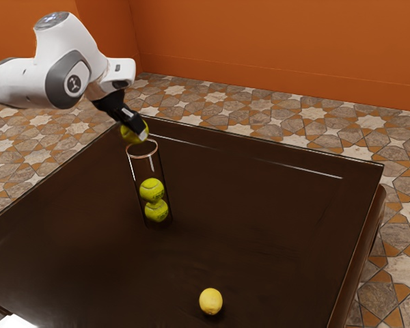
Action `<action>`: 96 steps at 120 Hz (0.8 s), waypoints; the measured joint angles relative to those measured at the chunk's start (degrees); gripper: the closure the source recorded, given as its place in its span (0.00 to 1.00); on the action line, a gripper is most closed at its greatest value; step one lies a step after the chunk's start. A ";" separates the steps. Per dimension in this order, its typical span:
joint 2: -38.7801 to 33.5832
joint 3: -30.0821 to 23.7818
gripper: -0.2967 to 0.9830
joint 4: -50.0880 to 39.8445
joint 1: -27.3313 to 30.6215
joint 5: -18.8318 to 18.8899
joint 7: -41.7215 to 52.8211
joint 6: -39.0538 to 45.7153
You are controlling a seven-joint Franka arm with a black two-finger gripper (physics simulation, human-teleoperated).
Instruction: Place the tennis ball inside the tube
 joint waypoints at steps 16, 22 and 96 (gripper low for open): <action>1.88 -0.33 0.50 0.97 -0.24 -0.11 0.02 0.13; 2.56 -0.35 0.50 1.02 -0.44 -0.10 0.04 0.18; 1.27 7.85 0.25 21.00 -10.86 4.81 -5.53 -23.81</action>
